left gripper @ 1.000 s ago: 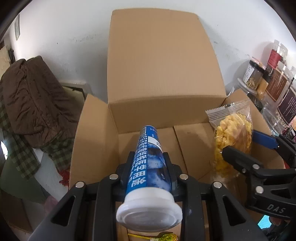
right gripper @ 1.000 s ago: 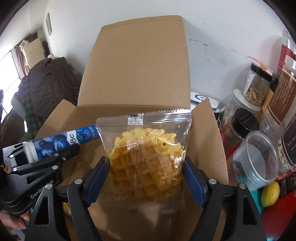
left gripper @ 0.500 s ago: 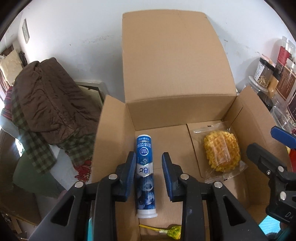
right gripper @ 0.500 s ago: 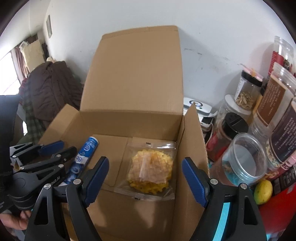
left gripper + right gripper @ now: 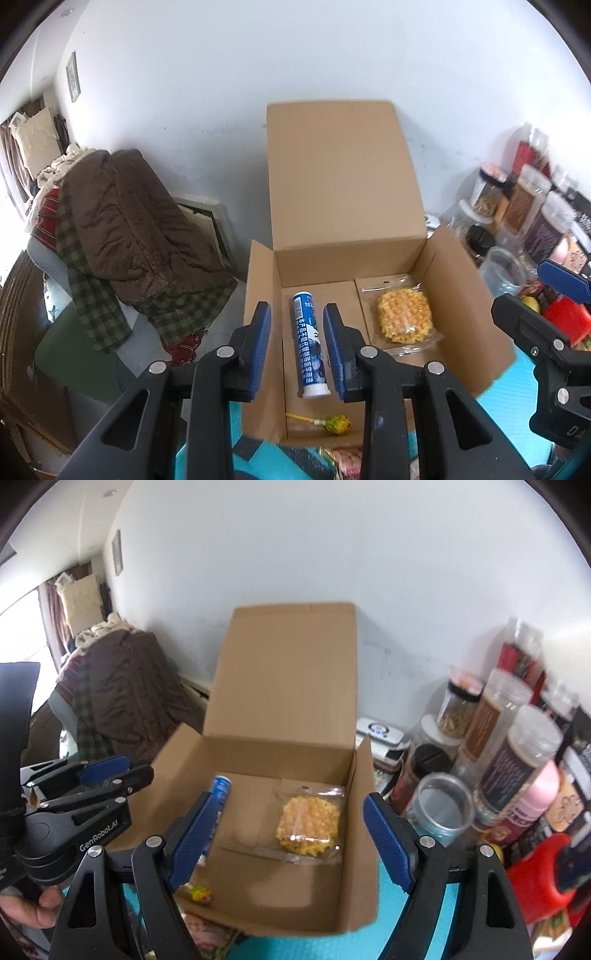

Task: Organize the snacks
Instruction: 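Withdraw both tools from the box back over the snacks on the table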

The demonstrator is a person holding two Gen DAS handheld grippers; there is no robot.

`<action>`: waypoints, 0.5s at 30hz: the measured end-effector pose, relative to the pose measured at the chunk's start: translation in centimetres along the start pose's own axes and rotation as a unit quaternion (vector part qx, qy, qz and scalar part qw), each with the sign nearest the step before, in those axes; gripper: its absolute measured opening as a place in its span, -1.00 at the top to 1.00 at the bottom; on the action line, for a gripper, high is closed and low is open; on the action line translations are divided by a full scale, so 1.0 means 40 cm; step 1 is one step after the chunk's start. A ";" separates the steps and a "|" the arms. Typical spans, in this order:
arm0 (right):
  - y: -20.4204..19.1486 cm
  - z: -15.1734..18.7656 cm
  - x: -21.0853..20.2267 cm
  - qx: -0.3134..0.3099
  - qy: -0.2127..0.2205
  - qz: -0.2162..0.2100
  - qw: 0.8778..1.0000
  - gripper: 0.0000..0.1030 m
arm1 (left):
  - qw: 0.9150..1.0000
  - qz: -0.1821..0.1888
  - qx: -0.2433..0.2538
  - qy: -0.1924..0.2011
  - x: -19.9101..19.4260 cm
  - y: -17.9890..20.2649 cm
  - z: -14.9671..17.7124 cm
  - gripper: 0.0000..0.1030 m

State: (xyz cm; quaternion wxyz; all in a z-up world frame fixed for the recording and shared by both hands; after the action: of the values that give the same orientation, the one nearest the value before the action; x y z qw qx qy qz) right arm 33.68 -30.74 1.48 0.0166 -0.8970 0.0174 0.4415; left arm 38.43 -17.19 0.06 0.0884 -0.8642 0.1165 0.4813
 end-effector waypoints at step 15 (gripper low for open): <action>-0.095 0.075 -0.281 -0.031 0.073 0.012 0.997 -0.61 | 0.997 -0.003 -0.005 0.076 -0.280 -0.030 0.089 0.43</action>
State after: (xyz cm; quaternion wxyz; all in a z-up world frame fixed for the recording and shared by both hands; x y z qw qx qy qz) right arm 24.63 -26.61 8.59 -0.0175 -0.9264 0.0156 0.3757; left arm 30.18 -13.78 7.79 0.0763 -0.8993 0.1176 0.4143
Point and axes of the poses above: each gripper's, at about its wrist camera, not at the fingertips, and x roughly the way its jaws point, y to its right, z to its underside, the point moved 10 cm from there along x, roughly the way its jaws point, and after that the axes turned 15 degrees about -y, right-handed, at the moved point
